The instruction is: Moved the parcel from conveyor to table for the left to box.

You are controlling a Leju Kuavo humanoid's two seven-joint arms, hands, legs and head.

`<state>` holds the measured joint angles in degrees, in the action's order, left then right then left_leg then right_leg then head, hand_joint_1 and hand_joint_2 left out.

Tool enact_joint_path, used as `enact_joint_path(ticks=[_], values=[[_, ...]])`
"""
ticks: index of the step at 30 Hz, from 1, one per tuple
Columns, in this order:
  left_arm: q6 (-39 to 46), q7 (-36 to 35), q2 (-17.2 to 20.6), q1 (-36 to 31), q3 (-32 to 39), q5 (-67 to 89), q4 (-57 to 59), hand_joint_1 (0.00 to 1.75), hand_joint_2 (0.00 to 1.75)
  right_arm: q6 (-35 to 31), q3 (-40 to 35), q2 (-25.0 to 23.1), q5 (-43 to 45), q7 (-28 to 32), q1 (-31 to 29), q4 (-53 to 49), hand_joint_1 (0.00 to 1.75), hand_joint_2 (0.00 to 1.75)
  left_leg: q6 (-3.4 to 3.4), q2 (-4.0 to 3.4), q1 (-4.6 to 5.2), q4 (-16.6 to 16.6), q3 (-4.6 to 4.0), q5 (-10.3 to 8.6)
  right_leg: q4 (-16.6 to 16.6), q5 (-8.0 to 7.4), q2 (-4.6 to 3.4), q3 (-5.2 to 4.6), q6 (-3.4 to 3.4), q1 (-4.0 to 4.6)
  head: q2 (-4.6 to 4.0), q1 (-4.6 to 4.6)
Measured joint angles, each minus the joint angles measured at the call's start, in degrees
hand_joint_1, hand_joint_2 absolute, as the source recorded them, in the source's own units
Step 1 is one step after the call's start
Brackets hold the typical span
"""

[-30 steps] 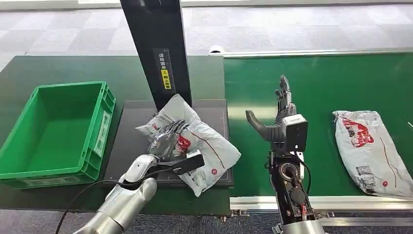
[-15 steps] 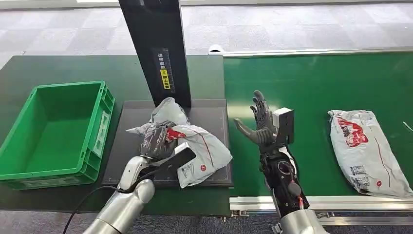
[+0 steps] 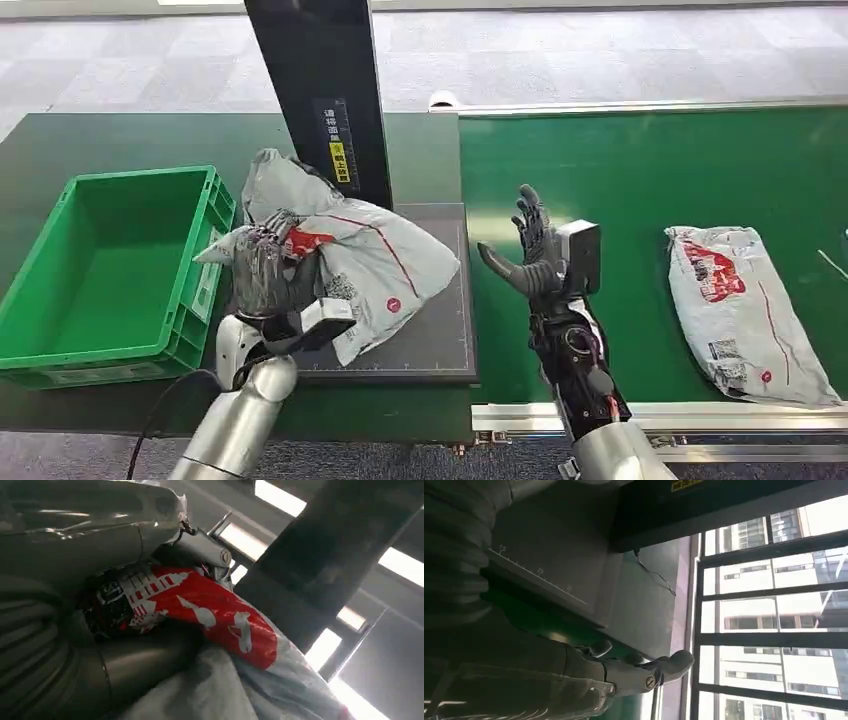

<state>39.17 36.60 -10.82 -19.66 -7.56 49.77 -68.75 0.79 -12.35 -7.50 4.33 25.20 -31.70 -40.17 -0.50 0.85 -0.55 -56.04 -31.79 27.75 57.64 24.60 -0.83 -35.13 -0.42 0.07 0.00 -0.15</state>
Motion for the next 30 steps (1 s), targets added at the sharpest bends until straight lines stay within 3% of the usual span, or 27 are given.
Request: enact_joint_path(ticks=[5, 11, 14, 17, 22, 24, 29, 30], values=[[0.0, 2.9, -3.9, -1.2, 14.4, 13.5, -4.9, 1.75, 1.75, -0.3, -0.7, 0.0, 0.2, 0.4, 0.0, 0.0, 0.0, 1.75, -0.01, -0.11, -0.01, 0.0, 0.03, -0.01, 0.0, 0.0, -0.02, 0.0, 0.0, 0.02, 0.0, -0.02], [0.0, -0.2, -4.5, -6.1, 28.9, 20.5, -5.6, 1.75, 1.75, -0.5, -1.6, 0.0, 0.6, 0.4, 0.0, 0.0, 0.0, 1.75, -0.04, -0.09, -0.05, 0.0, 0.04, -0.04, 0.0, -0.03, -0.01, 0.0, -0.05, 0.08, 0.0, -0.02], [0.0, -6.8, -3.9, -7.5, 32.8, 27.7, -5.8, 1.75, 1.75, -0.5, -1.7, 0.0, 0.6, 0.4, 0.0, 0.0, 0.0, 1.75, -0.04, -0.08, -0.04, 0.0, -0.01, -0.04, 0.0, -0.03, -0.02, 0.0, -0.04, 0.08, 0.0, 0.0], [0.0, -16.3, -0.3, -9.7, 36.4, 30.8, -3.8, 1.75, 1.75, -0.6, -2.1, -0.1, 0.6, 0.2, 0.0, 0.0, 0.0, 1.75, -0.04, -0.24, -0.03, 0.0, 0.03, -0.03, 0.0, -0.03, -0.21, -0.04, -0.05, 0.07, 0.0, 0.0], [0.0, -35.5, 9.6, -13.7, 38.3, 36.6, 7.8, 1.75, 1.75, -0.7, -3.1, -0.2, 0.6, -0.1, -0.3, 0.0, 0.0, 1.75, -0.05, -0.23, -0.05, 0.0, 0.06, -0.03, 0.0, -0.03, -0.19, -0.07, -0.05, 0.1, 0.0, 0.0], [-0.1, -40.1, 12.8, -14.6, 37.9, 37.0, 13.9, 1.75, 1.75, -0.8, -3.1, -0.3, 0.6, -0.6, -0.5, 0.0, 0.0, 1.75, -0.07, -0.23, -0.07, 0.0, 0.07, -0.05, 0.0, -0.03, -0.19, -0.07, -0.06, 0.12, 0.0, 0.0], [-2.0, -46.2, 16.6, -16.5, 34.9, 37.2, 23.8, 1.75, 1.75, -0.8, -3.3, -0.4, 0.6, -1.6, -0.7, -0.1, 0.0, 1.75, -0.08, -0.21, -0.03, 0.0, 0.03, -0.07, 0.0, -0.03, -0.18, -0.05, -0.05, 0.08, 0.0, 0.02], [-2.8, -46.2, 17.0, -16.7, 34.2, 37.2, 25.1, 1.66, 1.75, -0.8, -3.4, -0.4, 0.6, -1.6, -0.7, -0.1, 0.0, 1.75, -0.08, -0.21, -0.02, 0.0, 0.02, -0.07, 0.0, -0.03, -0.19, -0.05, -0.05, 0.06, 0.0, 0.0]])
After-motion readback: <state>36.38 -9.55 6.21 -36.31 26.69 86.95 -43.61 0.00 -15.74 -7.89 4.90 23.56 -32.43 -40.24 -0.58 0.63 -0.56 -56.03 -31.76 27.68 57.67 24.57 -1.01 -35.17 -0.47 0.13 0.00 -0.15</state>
